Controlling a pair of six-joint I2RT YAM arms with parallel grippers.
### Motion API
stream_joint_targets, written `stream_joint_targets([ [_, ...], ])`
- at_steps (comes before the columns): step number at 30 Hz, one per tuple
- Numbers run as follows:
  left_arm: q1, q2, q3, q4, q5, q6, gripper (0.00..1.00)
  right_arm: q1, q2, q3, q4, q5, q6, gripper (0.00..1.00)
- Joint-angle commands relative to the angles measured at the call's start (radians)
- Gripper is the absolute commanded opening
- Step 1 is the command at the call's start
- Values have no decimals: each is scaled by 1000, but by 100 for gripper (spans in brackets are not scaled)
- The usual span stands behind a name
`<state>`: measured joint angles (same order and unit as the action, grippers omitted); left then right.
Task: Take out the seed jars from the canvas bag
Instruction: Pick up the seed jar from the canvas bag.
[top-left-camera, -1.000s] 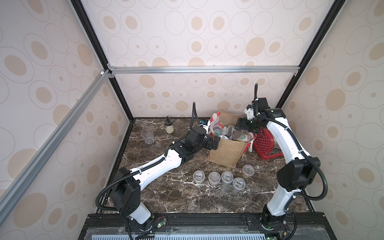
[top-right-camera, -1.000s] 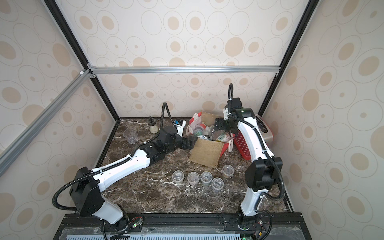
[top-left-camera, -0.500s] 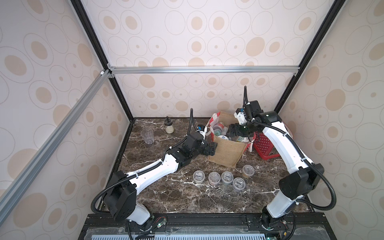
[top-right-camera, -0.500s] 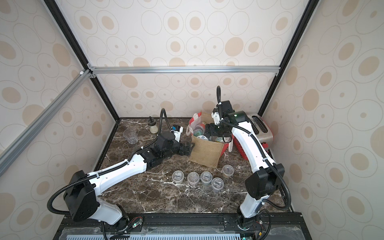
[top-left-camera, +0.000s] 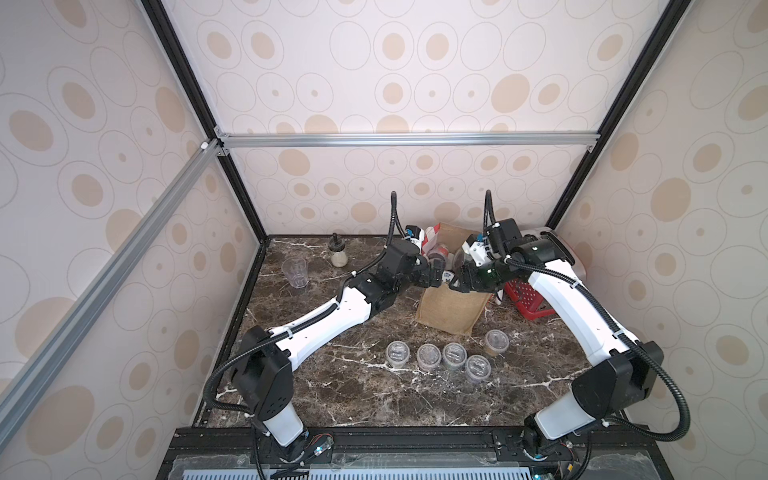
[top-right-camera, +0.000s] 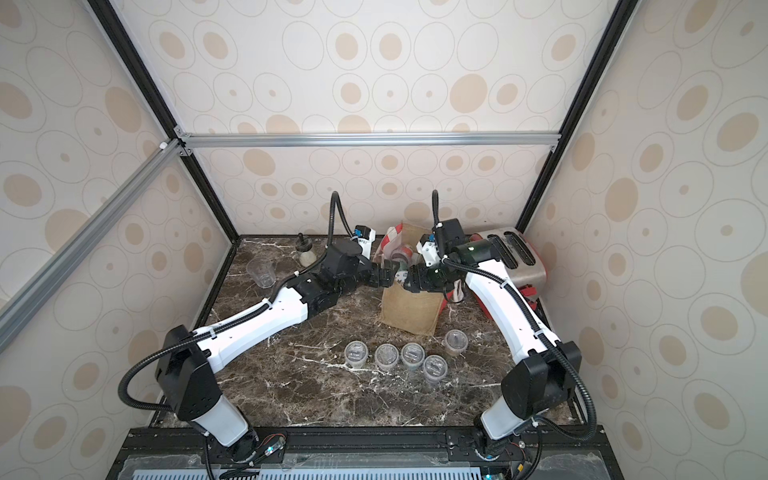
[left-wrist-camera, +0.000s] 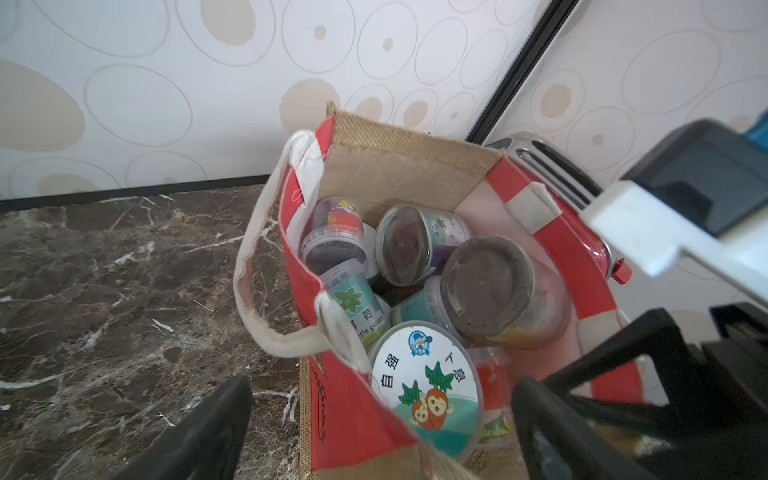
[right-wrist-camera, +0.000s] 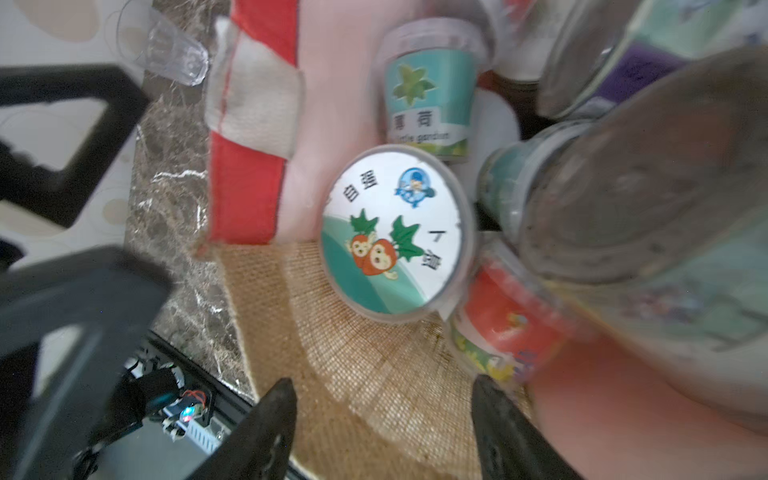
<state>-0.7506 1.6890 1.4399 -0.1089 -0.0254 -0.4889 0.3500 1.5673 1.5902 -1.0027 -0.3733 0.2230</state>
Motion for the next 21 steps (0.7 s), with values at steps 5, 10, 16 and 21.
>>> stream_joint_targets([
  [5,56,52,100,-36,54,-28,98,115,-2,-56,46,-176,33,69],
  [10,60,25,128,-92,3,0,98,138,-10,-42,65,-118,56,69],
  [16,52,-72,27,-90,-13,-20,98,134,-90,15,39,109,34,76],
  [21,23,-147,-62,-106,-55,-38,98,113,-93,90,-40,322,-57,84],
])
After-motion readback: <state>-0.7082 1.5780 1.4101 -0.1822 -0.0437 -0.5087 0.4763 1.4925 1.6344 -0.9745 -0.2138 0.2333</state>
